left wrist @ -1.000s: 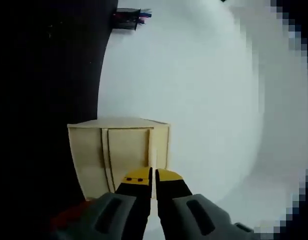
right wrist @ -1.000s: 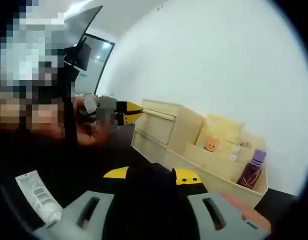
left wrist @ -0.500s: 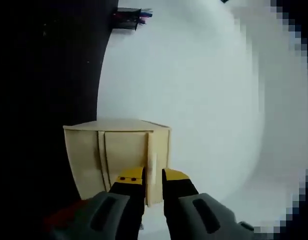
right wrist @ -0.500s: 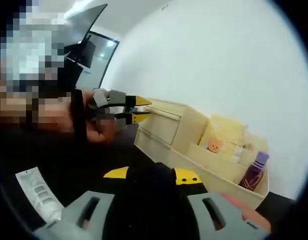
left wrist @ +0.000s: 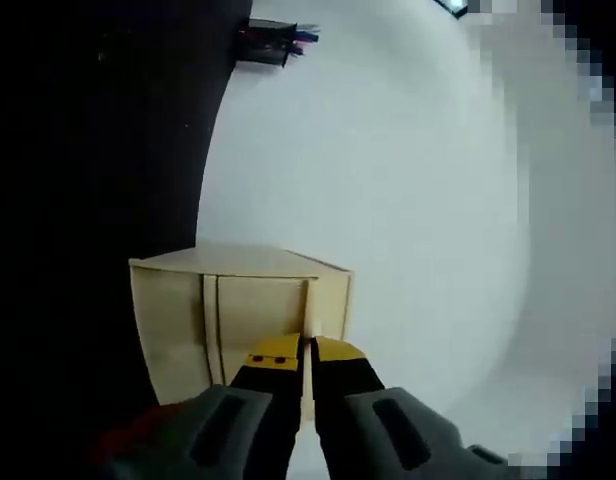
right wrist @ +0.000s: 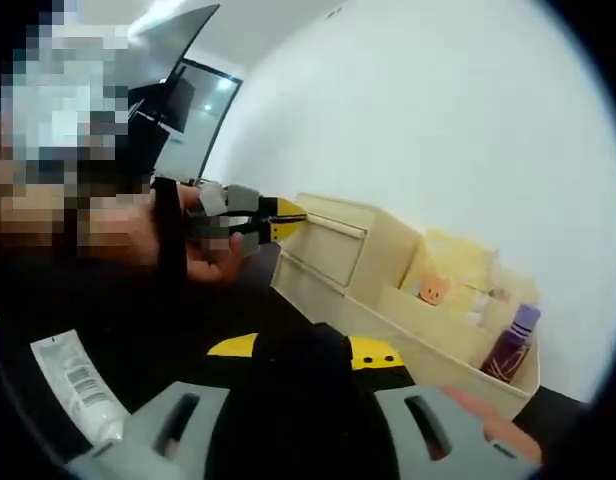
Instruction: Open the drawer, pick up the cosmetic bottles from the table one by one, place them into the drawer, release the gripper, close the drawer, and move the gripper away
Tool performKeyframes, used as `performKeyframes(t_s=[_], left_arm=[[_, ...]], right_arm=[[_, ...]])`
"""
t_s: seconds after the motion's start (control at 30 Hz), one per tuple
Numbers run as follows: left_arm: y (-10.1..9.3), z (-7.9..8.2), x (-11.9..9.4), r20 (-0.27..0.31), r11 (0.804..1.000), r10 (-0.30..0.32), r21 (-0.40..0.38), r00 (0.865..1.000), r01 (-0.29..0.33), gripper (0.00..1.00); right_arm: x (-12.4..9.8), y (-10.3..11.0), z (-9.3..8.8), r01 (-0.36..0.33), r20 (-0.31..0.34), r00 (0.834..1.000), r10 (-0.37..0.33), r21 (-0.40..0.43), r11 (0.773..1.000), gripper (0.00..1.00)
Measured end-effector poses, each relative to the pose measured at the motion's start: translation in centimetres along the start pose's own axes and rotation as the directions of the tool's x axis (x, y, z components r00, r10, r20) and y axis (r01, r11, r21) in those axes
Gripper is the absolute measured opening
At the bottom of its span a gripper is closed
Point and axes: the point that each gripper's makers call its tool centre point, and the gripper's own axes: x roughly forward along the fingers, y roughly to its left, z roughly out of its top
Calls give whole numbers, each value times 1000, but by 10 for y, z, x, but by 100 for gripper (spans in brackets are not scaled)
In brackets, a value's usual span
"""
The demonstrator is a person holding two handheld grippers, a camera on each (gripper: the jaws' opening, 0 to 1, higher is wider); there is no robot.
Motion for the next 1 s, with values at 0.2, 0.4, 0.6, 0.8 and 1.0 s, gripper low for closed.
performKeyframes(t_s=[0.2,0.4,0.6,0.8,1.0], left_arm=[[-4,-1,-4,-14,1000,-16,-4,1000,16,6],[-4,-3,-12,-23,1000,-20,-13,1000,20,6],[-14,-5,-41,-36,1000,-27,2,999,27,6],[-16,-8,-58,-46,1000,-21,12,999,22,6],[-22,-12,-76,-62,999,-18,36,998,20,6]], right_arm=[[0,-1,0,2,1,1000,-2,6,1000,28],[0,-1,0,0,0,1000,0,4,1000,28],[0,-1,0,4,2,1000,-4,4,1000,28],[0,-1,0,7,2,1000,-7,-3,1000,28],[-1,-1,1,12,4,1000,-12,-11,1000,28]])
